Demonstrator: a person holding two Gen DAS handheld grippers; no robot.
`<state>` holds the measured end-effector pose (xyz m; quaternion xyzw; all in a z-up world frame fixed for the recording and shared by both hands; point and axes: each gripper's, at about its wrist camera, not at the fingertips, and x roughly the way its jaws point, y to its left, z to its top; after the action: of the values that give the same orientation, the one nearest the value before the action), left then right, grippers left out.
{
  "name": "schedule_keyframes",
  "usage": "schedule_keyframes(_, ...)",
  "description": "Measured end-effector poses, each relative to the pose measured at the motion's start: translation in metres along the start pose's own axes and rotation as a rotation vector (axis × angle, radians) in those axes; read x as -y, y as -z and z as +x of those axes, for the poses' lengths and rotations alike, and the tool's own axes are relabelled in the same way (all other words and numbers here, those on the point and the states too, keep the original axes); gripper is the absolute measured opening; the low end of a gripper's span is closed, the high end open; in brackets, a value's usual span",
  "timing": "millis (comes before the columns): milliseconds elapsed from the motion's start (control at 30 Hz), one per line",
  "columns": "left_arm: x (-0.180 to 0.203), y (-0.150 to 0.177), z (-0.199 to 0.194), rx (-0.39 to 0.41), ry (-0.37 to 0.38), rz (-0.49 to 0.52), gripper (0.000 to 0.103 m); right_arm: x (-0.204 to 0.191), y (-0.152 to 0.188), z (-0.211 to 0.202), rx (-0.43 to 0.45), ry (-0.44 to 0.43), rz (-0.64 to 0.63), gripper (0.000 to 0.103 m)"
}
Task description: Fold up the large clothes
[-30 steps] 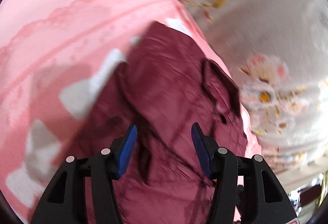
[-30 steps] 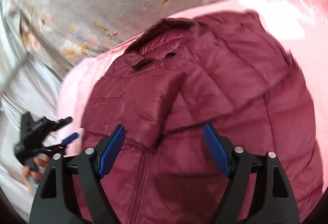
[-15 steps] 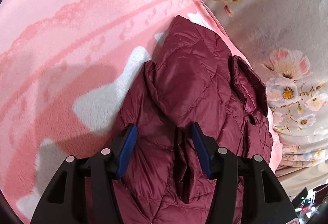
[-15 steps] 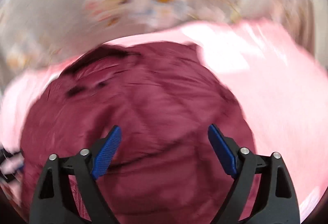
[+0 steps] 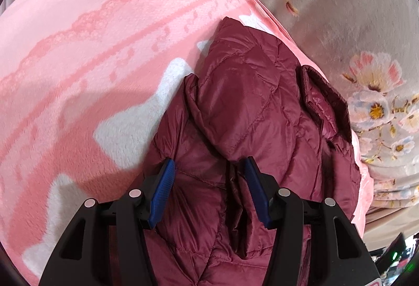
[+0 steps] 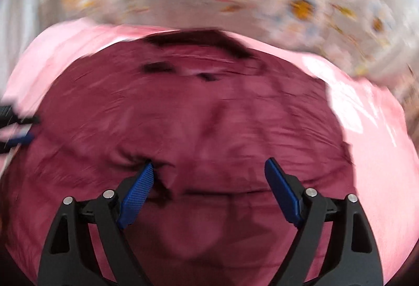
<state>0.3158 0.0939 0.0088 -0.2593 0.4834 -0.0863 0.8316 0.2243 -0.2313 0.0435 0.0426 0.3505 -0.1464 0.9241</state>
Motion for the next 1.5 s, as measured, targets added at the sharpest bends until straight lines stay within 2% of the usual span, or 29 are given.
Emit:
schedule_keyframes(67, 0.000, -0.001, 0.001, -0.002, 0.001, -0.003, 0.053, 0.034, -0.002, 0.002, -0.020, -0.024, 0.145, 0.077)
schedule_keyframes(100, -0.001, -0.002, 0.000, -0.005, 0.005, -0.011, 0.053, 0.042, -0.003, 0.003, -0.031, -0.050, 0.175, 0.077)
schedule_keyframes(167, -0.003, -0.004, -0.003, -0.008, 0.022, -0.041, 0.053, 0.049, -0.004, 0.003, -0.043, -0.076, 0.174, 0.077)
schedule_keyframes(300, -0.003, -0.012, -0.010, -0.016, 0.110, -0.113, 0.053, 0.047, -0.009, 0.002, -0.030, -0.079, 0.151, 0.077)
schedule_keyframes(367, 0.000, -0.015, -0.011, -0.027, 0.135, -0.123, 0.053, 0.052, -0.009, 0.005, -0.039, -0.107, 0.186, 0.077)
schedule_keyframes(467, 0.004, -0.023, -0.006, -0.036, 0.142, -0.127, 0.053, 0.066, -0.007, 0.010, -0.082, -0.195, 0.281, 0.077)
schedule_keyframes(600, -0.004, -0.030, 0.007, -0.056, 0.158, -0.184, 0.053, 0.085, -0.008, 0.008, -0.087, -0.265, 0.379, 0.077)
schedule_keyframes(733, -0.013, -0.035, 0.018, -0.060, 0.166, -0.223, 0.053, 0.095, -0.010, 0.017, -0.112, -0.246, 0.402, 0.077)
schedule_keyframes(767, -0.015, -0.036, 0.019, -0.051, 0.161, -0.230, 0.053, 0.094, -0.011, 0.021, -0.119, -0.237, 0.395, 0.075)
schedule_keyframes(800, -0.016, -0.038, 0.020, -0.040, 0.158, -0.232, 0.052, 0.092, -0.011, 0.027, -0.134, -0.228, 0.380, 0.067)
schedule_keyframes(867, -0.016, -0.043, 0.019, -0.014, 0.125, -0.221, 0.050, 0.088, -0.013, 0.038, -0.158, -0.207, 0.353, 0.053)
schedule_keyframes(900, -0.015, -0.044, 0.017, 0.002, 0.104, -0.212, 0.046, 0.087, -0.015, 0.041, -0.162, -0.199, 0.340, 0.038)
schedule_keyframes(933, -0.014, -0.046, 0.016, 0.016, 0.075, -0.196, 0.038, 0.085, -0.018, 0.044, -0.163, -0.192, 0.324, 0.019)
schedule_keyframes(967, -0.012, -0.049, 0.015, 0.024, 0.054, -0.175, 0.033, 0.084, -0.022, 0.045, -0.158, -0.197, 0.317, 0.013)
schedule_keyframes(1000, -0.009, -0.051, 0.015, 0.029, 0.034, -0.145, 0.021, 0.085, -0.026, 0.043, -0.145, -0.211, 0.317, 0.007)
schedule_keyframes(1033, -0.005, -0.053, 0.016, 0.026, 0.011, -0.110, 0.007, 0.085, -0.034, 0.036, -0.107, -0.234, 0.313, 0.005)
schedule_keyframes(1067, -0.003, -0.054, 0.017, 0.023, -0.003, -0.083, 0.001, 0.085, -0.040, 0.027, -0.065, -0.243, 0.302, 0.004)
schedule_keyframes(1167, 0.006, -0.056, 0.006, 0.081, -0.037, -0.017, 0.000, 0.091, -0.053, -0.008, 0.079, -0.277, 0.287, 0.004)
schedule_keyframes(1233, 0.010, -0.053, -0.007, 0.149, -0.071, 0.035, 0.000, 0.093, -0.050, -0.015, 0.104, -0.258, 0.265, 0.003)
schedule_keyframes(1300, 0.011, -0.048, -0.010, 0.171, -0.096, 0.064, 0.000, 0.084, -0.038, 0.008, 0.021, -0.187, 0.189, 0.003)
schedule_keyframes(1400, 0.013, -0.039, -0.005, 0.183, -0.187, 0.121, 0.000, 0.072, -0.016, 0.040, -0.093, -0.144, 0.133, 0.003)
schedule_keyframes(1500, 0.007, -0.032, 0.008, 0.154, -0.231, 0.144, 0.000, 0.066, -0.003, 0.052, -0.108, -0.114, 0.106, 0.004)
